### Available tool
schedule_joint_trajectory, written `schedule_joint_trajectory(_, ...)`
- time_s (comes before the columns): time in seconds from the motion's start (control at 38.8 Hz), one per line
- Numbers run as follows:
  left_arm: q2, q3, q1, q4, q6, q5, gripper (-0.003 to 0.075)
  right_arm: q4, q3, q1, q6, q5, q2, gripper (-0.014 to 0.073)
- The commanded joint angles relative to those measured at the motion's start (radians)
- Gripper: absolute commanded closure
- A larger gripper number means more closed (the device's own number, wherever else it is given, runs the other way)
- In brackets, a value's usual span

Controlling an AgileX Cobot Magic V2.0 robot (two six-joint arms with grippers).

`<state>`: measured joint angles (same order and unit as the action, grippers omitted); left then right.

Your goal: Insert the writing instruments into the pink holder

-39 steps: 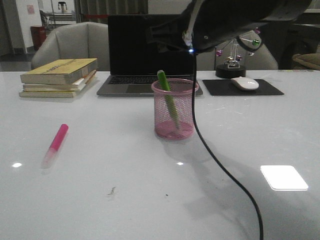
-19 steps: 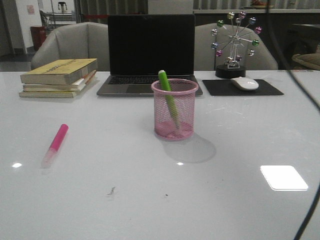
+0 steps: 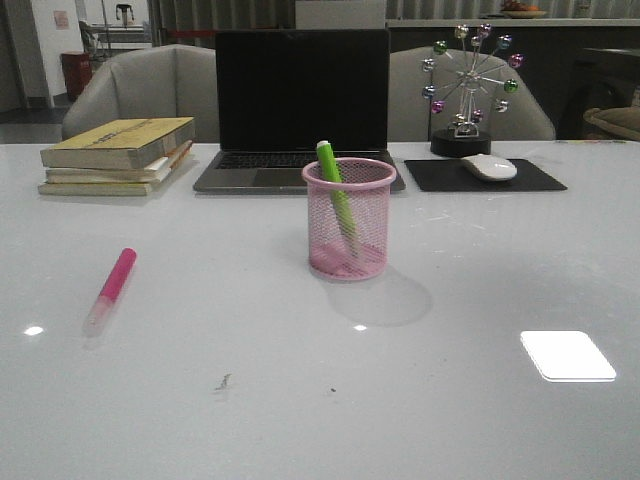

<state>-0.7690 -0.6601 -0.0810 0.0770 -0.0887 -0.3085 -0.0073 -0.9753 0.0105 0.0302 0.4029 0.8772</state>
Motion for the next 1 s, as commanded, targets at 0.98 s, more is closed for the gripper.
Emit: schedule_joint_trajectory(0.98,-0.533,-0.588,-0.126,0.002,0.089,-0.255,0.0334,-0.006,0.14,0.007,0.007,0.192,-0.232,0.0211)
